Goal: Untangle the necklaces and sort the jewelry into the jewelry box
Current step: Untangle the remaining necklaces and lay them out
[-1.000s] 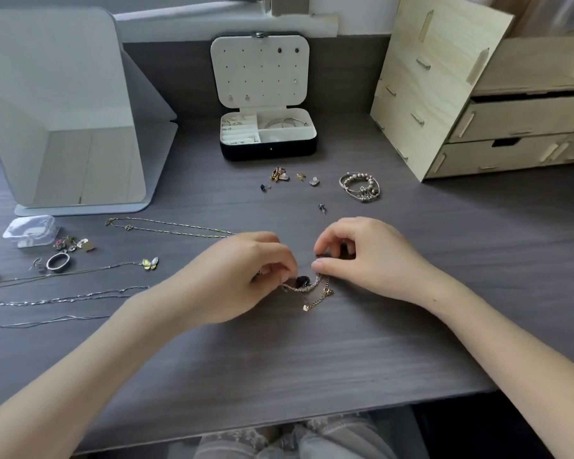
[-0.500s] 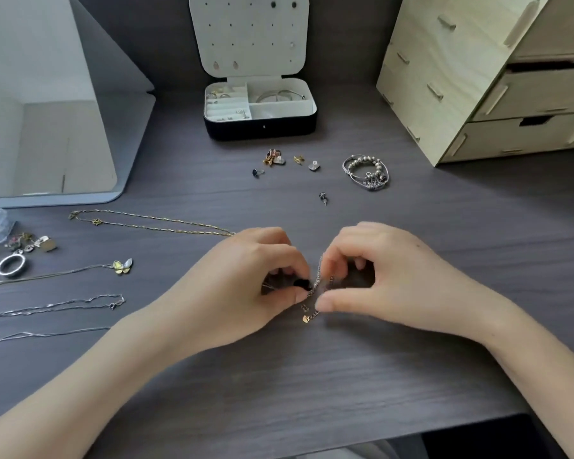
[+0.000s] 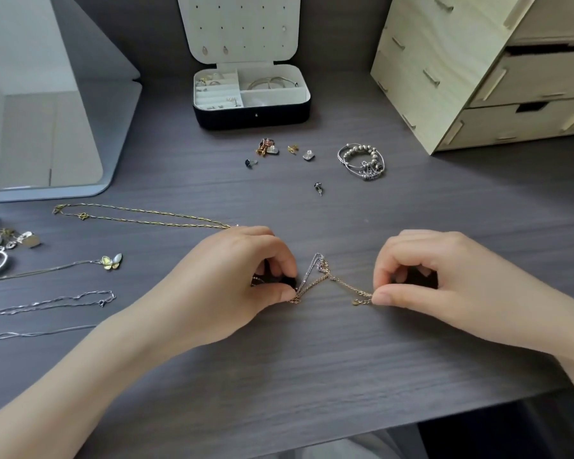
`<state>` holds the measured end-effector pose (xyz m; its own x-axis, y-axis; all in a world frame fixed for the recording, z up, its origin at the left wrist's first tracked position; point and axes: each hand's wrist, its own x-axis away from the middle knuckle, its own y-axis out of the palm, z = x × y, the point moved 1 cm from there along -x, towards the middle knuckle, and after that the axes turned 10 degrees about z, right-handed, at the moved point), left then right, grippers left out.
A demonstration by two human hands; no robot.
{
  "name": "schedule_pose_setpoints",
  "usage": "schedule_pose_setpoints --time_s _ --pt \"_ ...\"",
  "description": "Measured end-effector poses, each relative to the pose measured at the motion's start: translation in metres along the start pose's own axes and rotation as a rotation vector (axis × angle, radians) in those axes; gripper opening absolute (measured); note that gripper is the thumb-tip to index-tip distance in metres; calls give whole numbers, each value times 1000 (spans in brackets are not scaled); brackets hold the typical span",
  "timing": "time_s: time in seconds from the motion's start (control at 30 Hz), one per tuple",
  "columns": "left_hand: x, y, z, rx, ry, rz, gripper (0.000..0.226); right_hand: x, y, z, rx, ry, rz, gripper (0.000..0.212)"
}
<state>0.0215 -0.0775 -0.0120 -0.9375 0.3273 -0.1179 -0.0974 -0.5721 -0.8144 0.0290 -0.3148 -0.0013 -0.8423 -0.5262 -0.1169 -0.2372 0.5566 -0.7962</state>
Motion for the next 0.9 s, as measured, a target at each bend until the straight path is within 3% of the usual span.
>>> schedule_pose_setpoints --time_s 0.2,0.37,0.57,0.73,0.9 --pt "1 -1 4 37 -77 10 20 9 -16 7 93 28 -31 23" --pt "-3 -6 5 201 -125 101 16 16 -26 9 68 153 75 25" --pt "-17 -8 -1 479 -184 233 13 13 -20 4 -436 283 105 22" --pt "-38 -10 4 357 -185 356 23 11 -16 7 -656 437 157 16" --pt "-56 -6 2 147 -186 414 22 11 -16 13 -651 555 191 12"
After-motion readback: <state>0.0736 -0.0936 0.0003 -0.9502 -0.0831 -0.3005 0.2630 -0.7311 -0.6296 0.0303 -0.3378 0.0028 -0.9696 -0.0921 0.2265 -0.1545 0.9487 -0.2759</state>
